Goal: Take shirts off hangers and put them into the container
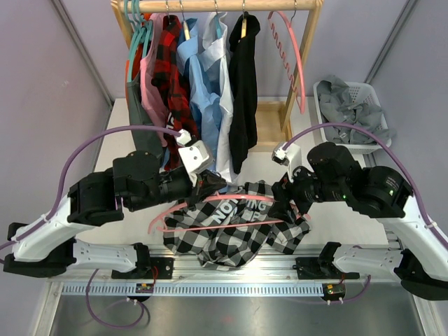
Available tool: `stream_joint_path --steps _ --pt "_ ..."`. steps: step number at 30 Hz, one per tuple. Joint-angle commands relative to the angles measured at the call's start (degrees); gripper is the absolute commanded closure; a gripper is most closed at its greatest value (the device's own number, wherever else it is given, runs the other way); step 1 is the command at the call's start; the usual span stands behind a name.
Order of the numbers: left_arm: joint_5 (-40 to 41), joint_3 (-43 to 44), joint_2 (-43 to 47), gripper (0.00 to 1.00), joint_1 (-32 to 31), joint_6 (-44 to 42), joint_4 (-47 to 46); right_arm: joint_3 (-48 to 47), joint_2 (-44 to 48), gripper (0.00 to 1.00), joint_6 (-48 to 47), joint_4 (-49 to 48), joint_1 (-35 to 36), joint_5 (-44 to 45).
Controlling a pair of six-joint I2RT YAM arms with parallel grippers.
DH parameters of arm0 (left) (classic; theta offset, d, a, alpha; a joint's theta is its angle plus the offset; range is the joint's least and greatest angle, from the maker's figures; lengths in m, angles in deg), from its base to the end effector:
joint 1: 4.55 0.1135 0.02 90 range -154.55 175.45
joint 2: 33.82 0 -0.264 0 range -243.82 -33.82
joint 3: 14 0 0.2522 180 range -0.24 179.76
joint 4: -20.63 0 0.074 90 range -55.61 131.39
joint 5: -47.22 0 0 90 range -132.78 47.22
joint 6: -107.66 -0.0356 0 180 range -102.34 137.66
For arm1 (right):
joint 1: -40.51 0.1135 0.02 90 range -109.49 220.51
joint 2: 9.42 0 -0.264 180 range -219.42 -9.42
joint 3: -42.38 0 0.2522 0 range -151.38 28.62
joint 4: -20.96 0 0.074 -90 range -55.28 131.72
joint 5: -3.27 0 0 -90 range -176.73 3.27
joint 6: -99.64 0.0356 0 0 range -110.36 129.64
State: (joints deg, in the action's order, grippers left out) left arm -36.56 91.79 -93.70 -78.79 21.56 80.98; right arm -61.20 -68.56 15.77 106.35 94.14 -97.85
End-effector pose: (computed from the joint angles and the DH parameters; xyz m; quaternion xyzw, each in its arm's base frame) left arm 0.0496 -0.1615 0.4957 0.4274 0.6643 -0.3523 0.5020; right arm 0.0816 0.1224 0.4453 -0.4015 0.8126 0.2822 0.3143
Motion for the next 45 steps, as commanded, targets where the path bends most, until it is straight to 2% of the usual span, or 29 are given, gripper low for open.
stream_joint_path --steps 1,2,4,5,6,7,10,11,12,13,14,15,17,18,24,29,35,39,45 --pt "-1.0 2.8 0.0 1.00 -0.2 -0.4 -2.3 -0.7 0.6 0.34 -0.9 -1.3 -0.3 -1.2" --pt "0.5 3.0 -0.6 1.00 -0.2 -0.3 -2.0 -0.7 0.7 0.50 -0.9 -1.2 -0.3 -1.5" --pt "5.5 3.6 -2.6 1.00 -0.2 0.0 -0.5 -1.1 0.6 0.68 -0.9 -1.1 -0.3 -1.8" --pt "8.9 4.1 -3.2 1.00 -0.3 0.1 0.0 -1.2 0.7 0.85 -0.9 -1.0 -0.3 -1.6" --pt "11.1 4.1 -3.8 1.00 -0.2 0.1 0.4 -1.2 0.9 0.96 -0.8 -0.9 -0.3 -1.5" --pt "13.3 4.3 -4.7 1.00 -0.1 0.3 0.6 -1.3 0.9 1.00 -0.8 -0.8 -0.2 -1.4" --pt "22.1 4.3 -5.1 1.00 -0.1 0.9 -0.4 -1.1 1.5 1.00 -0.5 -0.4 -0.2 -1.5" --pt "27.2 4.1 -4.8 1.00 0.0 1.3 -1.0 -1.1 1.6 1.00 -0.3 -0.4 -0.2 -1.4" --pt "29.6 3.9 -4.5 0.97 0.0 1.8 -2.5 -1.1 1.8 1.00 -0.2 -0.3 -0.2 -0.8" --pt "31.7 3.6 -4.0 0.86 0.0 2.0 -3.5 -1.1 2.0 1.00 0.0 -0.2 -0.3 -0.6" --pt "34.1 3.0 -2.5 0.70 -0.1 2.2 -4.8 -1.2 2.2 1.00 0.2 -0.2 -0.2 0.0" --pt "36.8 1.2 -1.5 0.37 -0.1 2.0 -7.8 -1.6 2.3 1.00 0.5 0.1 -0.2 1.3" --pt "39.0 -1.3 1.2 0.05 -0.1 1.7 -11.5 -2.0 3.0 1.00 0.9 0.6 -0.2 2.6" --pt "39.7 -3.5 4.3 0.01 -0.1 1.5 -15.3 -2.4 3.3 1.00 1.2 1.1 -0.2 4.4" --pt "41.1 -9.8 12.4 0.01 -0.1 0.9 -23.7 -5.9 4.6 1.00 3.3 4.2 -0.3 10.8" --pt "41.4 -12.5 15.9 0.01 -0.1 1.3 -24.7 -12.5 6.5 1.00 4.7 7.5 -0.3 19.6" --pt "40.1 -14.7 17.8 0.01 -0.1 4.5 -22.9 -25.4 7.5 1.00 7.2 10.5 -0.2 37.5" --pt "39.7 -16.0 18.7 0.01 -0.1 6.0 -22.6 -24.7 8.6 1.00 7.8 7.4 -0.2 44.9" --pt "39.3 -17.8 19.7 0.01 -0.1 8.1 -21.4 -20.5 4.7 1.00 7.2 2.3 -0.2 49.7"
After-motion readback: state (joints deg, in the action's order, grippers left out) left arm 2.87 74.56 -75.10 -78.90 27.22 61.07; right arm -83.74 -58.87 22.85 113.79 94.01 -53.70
